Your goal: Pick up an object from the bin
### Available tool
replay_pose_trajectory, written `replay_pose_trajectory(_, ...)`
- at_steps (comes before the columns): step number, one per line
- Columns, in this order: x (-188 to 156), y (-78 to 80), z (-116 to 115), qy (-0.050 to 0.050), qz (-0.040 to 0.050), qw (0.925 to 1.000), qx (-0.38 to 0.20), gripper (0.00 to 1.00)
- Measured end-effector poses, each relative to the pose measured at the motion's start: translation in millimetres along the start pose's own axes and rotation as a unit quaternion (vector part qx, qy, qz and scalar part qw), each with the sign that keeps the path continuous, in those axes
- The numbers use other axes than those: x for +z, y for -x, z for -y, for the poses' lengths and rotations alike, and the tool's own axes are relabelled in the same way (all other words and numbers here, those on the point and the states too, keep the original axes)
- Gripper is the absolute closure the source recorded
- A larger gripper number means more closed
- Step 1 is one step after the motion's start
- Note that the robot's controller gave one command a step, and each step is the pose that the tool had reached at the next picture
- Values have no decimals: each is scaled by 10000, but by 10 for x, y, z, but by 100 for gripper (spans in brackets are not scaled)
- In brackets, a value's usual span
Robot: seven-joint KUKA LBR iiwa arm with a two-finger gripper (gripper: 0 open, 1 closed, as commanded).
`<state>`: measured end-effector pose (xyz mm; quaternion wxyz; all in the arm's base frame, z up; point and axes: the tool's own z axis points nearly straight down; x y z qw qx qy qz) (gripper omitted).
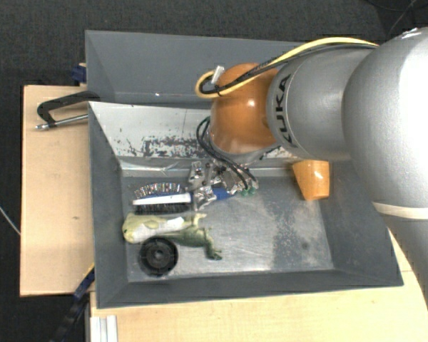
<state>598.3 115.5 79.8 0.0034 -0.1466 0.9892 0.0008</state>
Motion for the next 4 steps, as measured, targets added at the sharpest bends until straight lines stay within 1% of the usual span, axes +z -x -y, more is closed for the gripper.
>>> replay_pose_trajectory(1, -479, 29, -5, -3, 13, 10000, -3, 100)
replay_pose_trajectory(2, -543, 40, -10, -2, -6, 10000, -7, 100)
replay_pose_trajectory(3, -599, 52, -15, -2, -6, 10000, -9, 100)
replay_pose_trajectory(4, -1210, 78, -21, -6, 22, 10000, -11, 100)
